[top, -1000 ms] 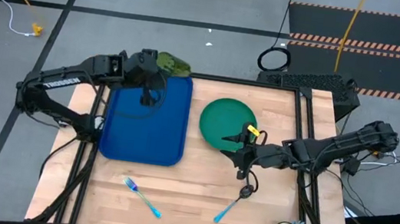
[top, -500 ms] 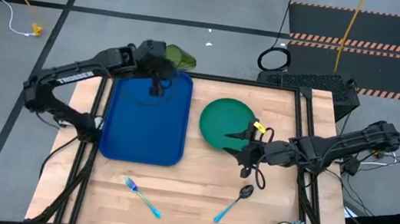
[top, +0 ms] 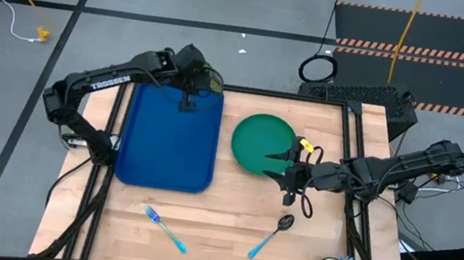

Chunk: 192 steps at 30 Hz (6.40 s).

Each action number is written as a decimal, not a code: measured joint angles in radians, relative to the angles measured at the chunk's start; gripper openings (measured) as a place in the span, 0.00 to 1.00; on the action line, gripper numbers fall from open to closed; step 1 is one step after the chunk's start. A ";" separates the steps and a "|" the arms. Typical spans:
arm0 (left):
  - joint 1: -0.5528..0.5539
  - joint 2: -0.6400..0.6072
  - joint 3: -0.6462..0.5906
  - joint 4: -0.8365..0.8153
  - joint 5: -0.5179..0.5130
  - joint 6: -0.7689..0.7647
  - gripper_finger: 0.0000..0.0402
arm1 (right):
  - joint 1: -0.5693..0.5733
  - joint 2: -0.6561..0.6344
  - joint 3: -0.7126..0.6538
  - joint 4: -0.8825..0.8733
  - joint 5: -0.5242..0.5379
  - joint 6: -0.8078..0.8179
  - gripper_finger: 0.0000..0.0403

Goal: Pick and place plate/cup/fork/spoon on tray
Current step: Put the green cup on the top right of the serving tray, then put the green plate on the serving tray

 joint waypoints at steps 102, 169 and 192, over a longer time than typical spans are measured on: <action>-0.617 -0.025 0.000 0.062 -0.077 -0.692 0.44 | -0.219 0.046 -0.528 0.330 -0.414 0.375 0.49; -0.778 0.318 -0.001 0.592 -0.015 -0.510 0.64 | -0.034 0.108 -0.312 0.261 -0.414 0.285 0.00; -0.774 0.318 -0.001 0.587 0.030 -0.436 0.04 | 0.006 0.107 -0.267 0.241 -0.365 0.270 0.01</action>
